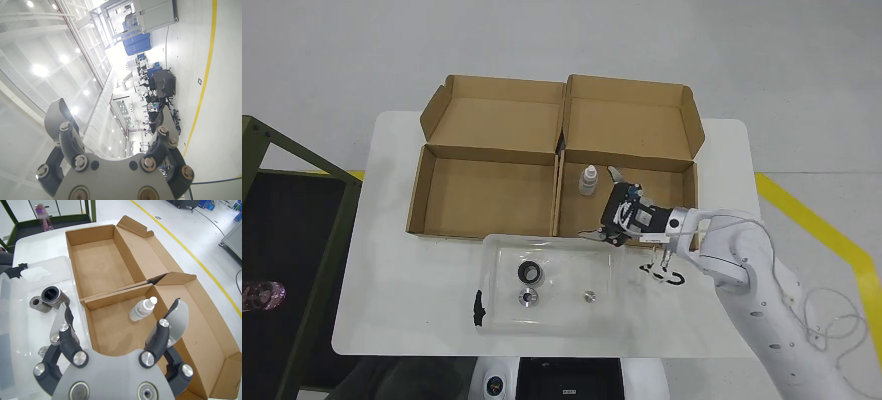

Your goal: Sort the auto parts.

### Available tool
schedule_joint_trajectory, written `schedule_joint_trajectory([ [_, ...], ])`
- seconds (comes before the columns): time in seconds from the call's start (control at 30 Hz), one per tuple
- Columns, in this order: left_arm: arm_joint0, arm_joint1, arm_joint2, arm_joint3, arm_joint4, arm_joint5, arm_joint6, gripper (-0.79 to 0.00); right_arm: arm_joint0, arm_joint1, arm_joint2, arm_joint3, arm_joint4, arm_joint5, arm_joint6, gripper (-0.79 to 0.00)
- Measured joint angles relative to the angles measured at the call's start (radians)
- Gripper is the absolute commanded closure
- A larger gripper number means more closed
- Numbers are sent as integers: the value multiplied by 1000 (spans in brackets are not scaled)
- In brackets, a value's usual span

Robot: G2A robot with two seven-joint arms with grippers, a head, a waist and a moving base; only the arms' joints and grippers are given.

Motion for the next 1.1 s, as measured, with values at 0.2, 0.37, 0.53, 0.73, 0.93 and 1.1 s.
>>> schedule_joint_trajectory([
  [0.2, 0, 0, 0, 0, 0, 0, 0, -785, -56, 10, -5, -73, -30, -31, 41, -785],
  [0.37, 0, 0, 0, 0, 0, 0, 0, -785, -93, 17, -19, -108, -36, -70, 61, -785],
  [0.53, 0, 0, 0, 0, 0, 0, 0, -785, -120, 25, -38, -135, -60, -111, 92, -785],
  [0.73, 0, 0, 0, 0, 0, 0, 0, -785, -149, 33, -75, -172, -103, -168, 130, -785],
  [0.93, 0, 0, 0, 0, 0, 0, 0, -785, -168, 41, -98, -186, -134, -188, 155, -785],
  [1.1, 0, 0, 0, 0, 0, 0, 0, -785, -169, 44, -120, -181, -165, -187, 187, -785],
])
